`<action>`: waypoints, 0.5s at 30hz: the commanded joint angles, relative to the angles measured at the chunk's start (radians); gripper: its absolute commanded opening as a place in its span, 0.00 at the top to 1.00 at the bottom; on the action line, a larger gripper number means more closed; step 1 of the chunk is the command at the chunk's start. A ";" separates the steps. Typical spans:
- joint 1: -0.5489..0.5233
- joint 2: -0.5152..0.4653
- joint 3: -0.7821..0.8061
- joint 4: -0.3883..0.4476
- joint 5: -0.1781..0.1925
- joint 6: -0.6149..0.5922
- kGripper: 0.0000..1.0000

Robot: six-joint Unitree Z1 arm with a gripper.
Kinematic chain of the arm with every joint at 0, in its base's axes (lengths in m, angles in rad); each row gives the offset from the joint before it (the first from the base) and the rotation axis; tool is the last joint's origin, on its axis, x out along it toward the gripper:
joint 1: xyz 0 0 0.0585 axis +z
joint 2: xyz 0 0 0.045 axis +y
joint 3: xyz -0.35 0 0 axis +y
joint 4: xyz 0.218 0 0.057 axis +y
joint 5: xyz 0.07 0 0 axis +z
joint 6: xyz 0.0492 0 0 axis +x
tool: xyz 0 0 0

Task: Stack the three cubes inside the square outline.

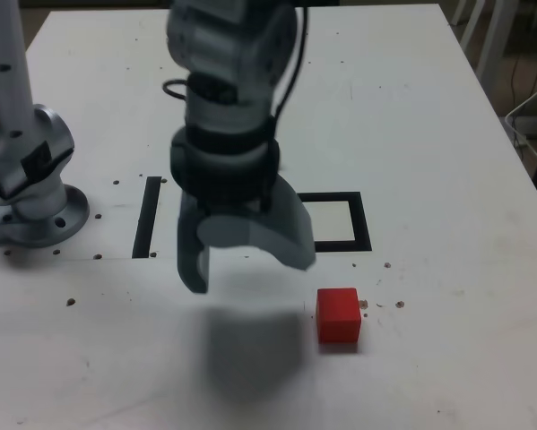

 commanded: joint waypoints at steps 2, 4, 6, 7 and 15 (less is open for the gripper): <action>-0.022 0.037 -0.039 0.011 -0.003 -0.010 0.00; -0.034 0.064 -0.068 0.012 -0.003 -0.015 0.00; -0.040 0.086 -0.092 0.013 -0.003 -0.016 0.00; -0.041 0.096 -0.103 0.013 -0.003 -0.015 0.00; -0.042 0.172 -0.190 0.019 -0.006 0.005 0.00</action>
